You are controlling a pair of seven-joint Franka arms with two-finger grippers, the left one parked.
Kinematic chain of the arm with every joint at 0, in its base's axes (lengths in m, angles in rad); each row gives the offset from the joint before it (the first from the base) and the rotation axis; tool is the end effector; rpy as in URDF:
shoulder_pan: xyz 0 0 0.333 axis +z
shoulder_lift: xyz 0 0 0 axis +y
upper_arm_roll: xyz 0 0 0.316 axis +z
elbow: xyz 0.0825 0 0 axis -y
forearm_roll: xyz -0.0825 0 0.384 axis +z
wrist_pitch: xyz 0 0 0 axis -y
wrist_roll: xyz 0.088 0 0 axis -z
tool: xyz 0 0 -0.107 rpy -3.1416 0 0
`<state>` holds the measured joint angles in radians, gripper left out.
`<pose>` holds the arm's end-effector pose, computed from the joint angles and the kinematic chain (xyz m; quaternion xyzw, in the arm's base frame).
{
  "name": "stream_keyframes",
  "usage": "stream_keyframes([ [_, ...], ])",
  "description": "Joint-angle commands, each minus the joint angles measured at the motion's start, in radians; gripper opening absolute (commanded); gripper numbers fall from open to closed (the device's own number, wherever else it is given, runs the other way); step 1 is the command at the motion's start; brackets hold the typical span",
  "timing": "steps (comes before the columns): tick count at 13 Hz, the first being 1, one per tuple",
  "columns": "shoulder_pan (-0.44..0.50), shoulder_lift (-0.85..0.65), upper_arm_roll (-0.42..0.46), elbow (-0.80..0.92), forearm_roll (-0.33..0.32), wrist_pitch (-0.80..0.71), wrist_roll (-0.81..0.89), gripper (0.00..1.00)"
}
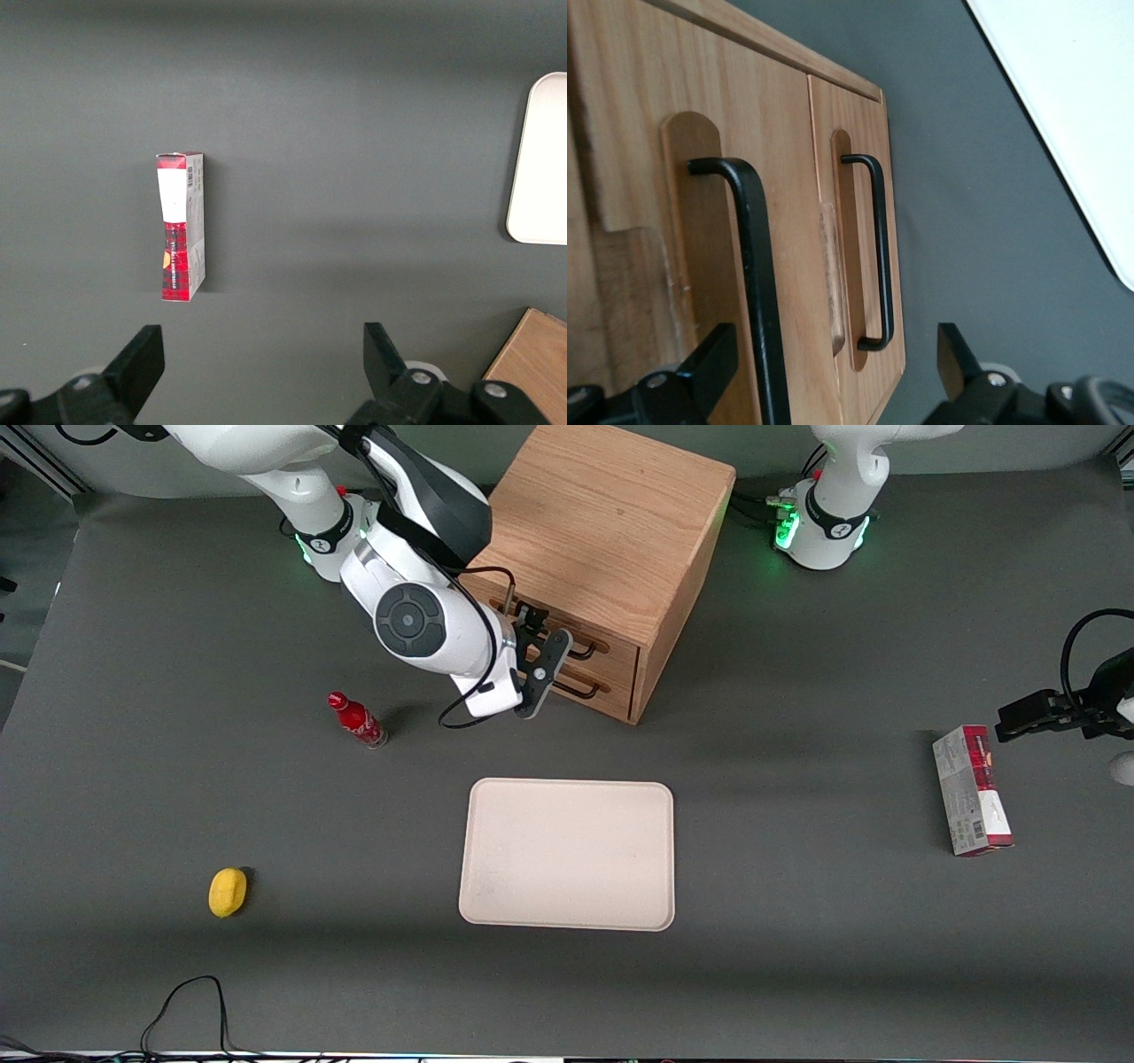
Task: Open upper drawer
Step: 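Hook the right gripper onto the upper drawer's black bar handle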
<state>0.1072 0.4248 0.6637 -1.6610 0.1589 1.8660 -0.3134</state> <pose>0.4819 0.4211 0.4007 -0.8573 -0.4685 0.1111 0.1819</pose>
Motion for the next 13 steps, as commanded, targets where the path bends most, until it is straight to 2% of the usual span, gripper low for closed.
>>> stream_keyframes([
  [1, 0.011, -0.038, -0.004, -0.063, 0.013, 0.065, -0.026, 1.00],
  [4, 0.016, -0.035, -0.006, -0.072, 0.005, 0.091, -0.027, 1.00],
  [7, 0.009, -0.023, -0.007, -0.060, -0.053, 0.091, -0.070, 1.00],
  [13, -0.004, -0.005, -0.062, -0.007, -0.056, 0.088, -0.176, 1.00],
])
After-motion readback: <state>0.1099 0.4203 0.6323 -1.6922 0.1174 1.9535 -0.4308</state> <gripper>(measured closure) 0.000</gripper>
